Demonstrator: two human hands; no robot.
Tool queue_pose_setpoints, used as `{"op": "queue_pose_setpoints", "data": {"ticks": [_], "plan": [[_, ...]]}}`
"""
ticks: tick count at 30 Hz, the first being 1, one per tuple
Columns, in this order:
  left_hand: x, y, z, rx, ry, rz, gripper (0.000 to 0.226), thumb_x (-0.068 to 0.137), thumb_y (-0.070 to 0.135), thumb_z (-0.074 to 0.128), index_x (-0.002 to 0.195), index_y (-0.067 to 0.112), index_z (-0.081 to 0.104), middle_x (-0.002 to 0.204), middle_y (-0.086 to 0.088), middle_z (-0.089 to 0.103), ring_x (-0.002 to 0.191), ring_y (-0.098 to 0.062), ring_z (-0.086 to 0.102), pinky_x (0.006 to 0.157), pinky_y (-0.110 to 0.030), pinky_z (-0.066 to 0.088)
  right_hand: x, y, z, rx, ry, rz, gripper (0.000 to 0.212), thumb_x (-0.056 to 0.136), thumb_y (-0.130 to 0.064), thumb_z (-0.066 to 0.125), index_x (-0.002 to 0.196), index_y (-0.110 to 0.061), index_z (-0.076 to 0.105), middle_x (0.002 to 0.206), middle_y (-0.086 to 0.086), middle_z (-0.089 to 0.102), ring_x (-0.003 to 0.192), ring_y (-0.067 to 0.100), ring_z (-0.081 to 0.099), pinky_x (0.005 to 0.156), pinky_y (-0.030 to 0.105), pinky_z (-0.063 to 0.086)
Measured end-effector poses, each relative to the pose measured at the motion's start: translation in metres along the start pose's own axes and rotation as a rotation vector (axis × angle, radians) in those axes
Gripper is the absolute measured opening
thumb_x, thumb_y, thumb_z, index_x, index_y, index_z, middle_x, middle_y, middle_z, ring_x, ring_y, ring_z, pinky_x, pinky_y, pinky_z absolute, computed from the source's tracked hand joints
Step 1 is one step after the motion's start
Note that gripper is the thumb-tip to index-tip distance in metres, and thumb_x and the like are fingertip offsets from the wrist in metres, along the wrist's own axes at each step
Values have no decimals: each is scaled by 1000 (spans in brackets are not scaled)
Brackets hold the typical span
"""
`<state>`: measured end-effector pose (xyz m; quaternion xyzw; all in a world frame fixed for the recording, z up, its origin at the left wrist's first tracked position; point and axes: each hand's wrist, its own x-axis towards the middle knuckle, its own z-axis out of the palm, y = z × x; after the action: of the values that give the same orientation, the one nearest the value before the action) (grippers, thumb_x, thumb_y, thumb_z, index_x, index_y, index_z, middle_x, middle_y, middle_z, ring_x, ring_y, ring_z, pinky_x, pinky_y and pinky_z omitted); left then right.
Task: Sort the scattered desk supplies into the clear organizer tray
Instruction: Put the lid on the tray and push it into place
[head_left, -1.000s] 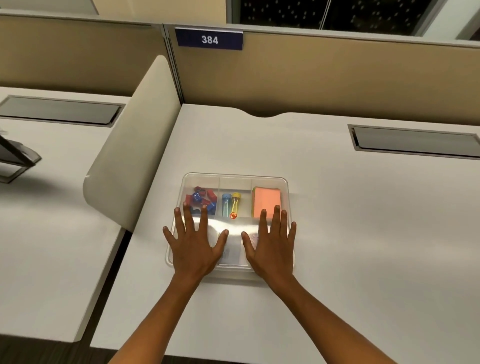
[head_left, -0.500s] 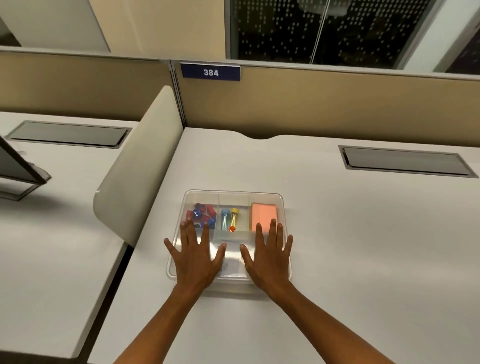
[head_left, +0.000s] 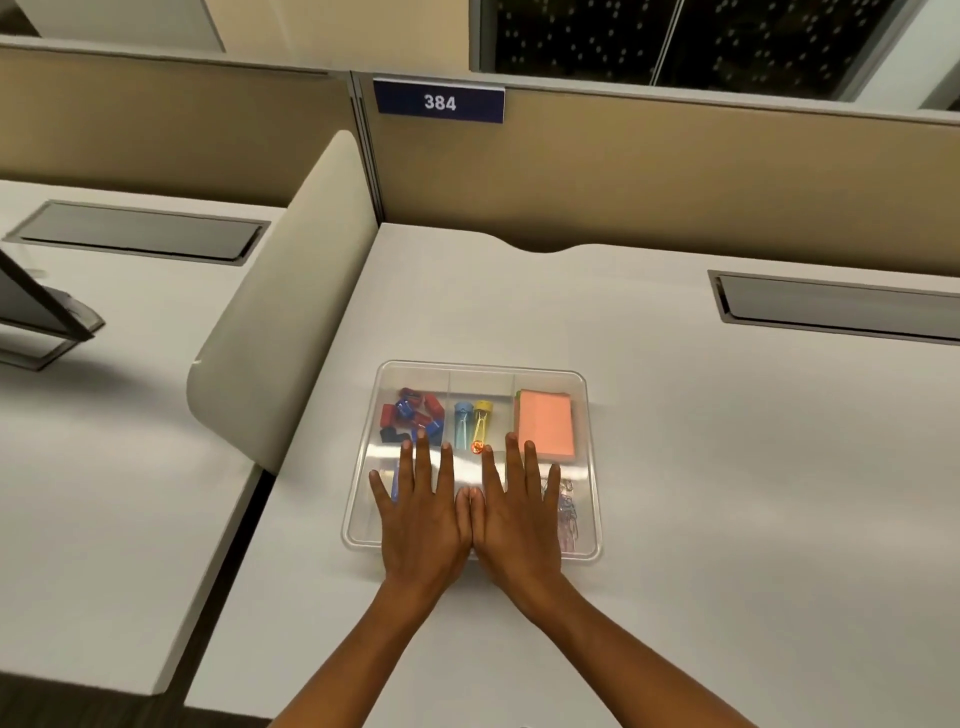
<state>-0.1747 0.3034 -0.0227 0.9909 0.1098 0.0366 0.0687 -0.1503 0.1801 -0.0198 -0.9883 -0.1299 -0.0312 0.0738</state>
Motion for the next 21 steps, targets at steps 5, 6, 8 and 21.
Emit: {"op": "queue_pose_setpoints", "data": {"ticks": [5, 6, 8, 21], "plan": [[-1, 1, 0, 4, 8, 0, 76, 88, 66, 27, 150, 22, 19, 159, -9, 9, 146, -31, 7, 113, -62, 9, -1, 0, -3, 13, -18, 5, 67, 93, -59, 28, 151, -26, 17, 160, 7, 8, 147, 30, 7, 114, 56, 9], [0, 1, 0, 5, 4, -1, 77, 88, 66, 29, 150, 22, 19, 159, -9, 9, 146, -31, 7, 113, -62, 9, 0, 0, -4, 22, -23, 5, 68, 93, -60, 24, 151, -26, 18, 160, 7, 9, 147, 30, 8, 114, 56, 9], [1, 1, -1, 9, 1, -4, 77, 87, 66, 32, 150, 22, 20, 159, -8, 9, 146, -31, 7, 113, -62, 9, 1, 0, -6, 34, -31, 10, 68, 92, -62, 18, 150, -27, 20, 160, 7, 10, 146, 30, 10, 113, 56, 10], [52, 10, -36, -344, 31, 58, 70, 88, 71, 10, 145, 30, 6, 154, -12, 22, 141, -32, 17, 111, -60, 15, 62, 9, -27, 191, -75, 12, 58, 93, -51, 35, 145, -26, 30, 155, 7, 26, 143, 30, 24, 112, 55, 18]]}}
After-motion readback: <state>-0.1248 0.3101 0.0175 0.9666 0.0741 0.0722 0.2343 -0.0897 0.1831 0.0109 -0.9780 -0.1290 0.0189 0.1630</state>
